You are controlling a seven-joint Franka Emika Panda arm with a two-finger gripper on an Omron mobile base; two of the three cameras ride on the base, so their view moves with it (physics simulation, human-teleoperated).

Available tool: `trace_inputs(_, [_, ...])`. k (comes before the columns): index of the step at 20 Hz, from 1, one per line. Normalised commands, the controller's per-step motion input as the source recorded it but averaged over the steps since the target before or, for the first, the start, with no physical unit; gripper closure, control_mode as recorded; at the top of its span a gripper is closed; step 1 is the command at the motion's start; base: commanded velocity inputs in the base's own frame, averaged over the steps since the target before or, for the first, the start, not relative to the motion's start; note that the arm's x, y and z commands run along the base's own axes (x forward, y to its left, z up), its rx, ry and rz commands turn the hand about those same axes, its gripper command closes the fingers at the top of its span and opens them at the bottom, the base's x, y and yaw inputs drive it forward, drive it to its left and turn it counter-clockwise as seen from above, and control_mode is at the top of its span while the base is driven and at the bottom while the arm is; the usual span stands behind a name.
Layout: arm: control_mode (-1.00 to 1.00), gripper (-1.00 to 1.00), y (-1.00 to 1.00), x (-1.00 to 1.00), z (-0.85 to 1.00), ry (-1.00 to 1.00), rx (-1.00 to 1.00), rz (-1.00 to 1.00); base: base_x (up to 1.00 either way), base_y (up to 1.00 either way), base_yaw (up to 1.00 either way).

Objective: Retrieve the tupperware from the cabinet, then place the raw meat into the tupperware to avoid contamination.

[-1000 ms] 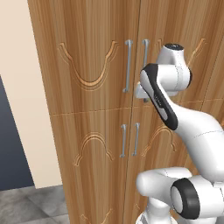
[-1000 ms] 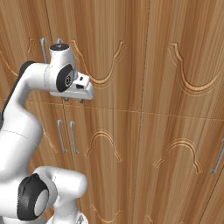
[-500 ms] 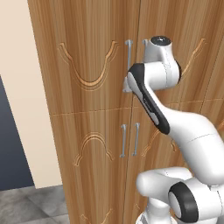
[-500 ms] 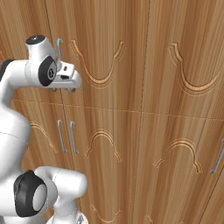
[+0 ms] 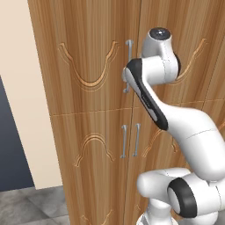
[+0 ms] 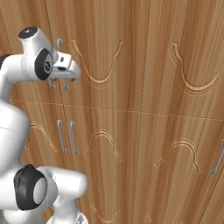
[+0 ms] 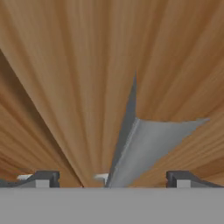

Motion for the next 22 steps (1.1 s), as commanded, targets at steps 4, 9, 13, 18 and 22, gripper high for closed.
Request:
trace_inputs(4, [-1.0,-1.0,-0.15,0.0,0.04,-0.13,0.11,-0.03,0.0,0.0,0.0])
trace_inputs(9, [-1.0,-1.0,-0.04,0.02,0.0,-0.02,0.01,-0.03,0.0,0.0,0.0])
trace_inputs(13, [-1.0,-1.0,0.06,0.2,-0.01,0.01,0.0,-0.02,0.0,0.0,0.0])
trace_inputs(18, [-1.0,-1.0,0.07,0.29,-0.01,0.0,0.0,-0.01,0.0,0.0,0.0])
trace_inputs(22, [-1.0,-1.0,0.1,0.41,-0.05,-0.01,0.0,-0.01,0.0,0.0,0.0])
